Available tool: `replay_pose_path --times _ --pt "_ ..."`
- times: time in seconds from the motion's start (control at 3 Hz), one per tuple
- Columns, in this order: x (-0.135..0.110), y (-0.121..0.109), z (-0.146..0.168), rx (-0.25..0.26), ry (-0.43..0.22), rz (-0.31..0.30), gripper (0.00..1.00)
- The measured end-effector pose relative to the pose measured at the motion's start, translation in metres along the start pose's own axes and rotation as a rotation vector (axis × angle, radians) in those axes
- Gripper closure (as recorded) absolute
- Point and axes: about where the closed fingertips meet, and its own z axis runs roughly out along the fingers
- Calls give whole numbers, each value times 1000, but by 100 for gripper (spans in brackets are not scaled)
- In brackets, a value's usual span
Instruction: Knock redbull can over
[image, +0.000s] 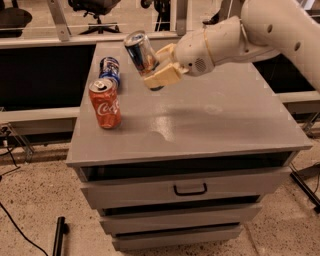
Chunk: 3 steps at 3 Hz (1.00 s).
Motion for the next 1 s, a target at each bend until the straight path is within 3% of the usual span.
replay_pose_path --times 0.33,0.67,1.0 --pt "-6 -12 -32 -1 203 2 98" --pt "9 -20 -71 0 413 56 99" --pt "41 -3 -109 -32 590 138 96"
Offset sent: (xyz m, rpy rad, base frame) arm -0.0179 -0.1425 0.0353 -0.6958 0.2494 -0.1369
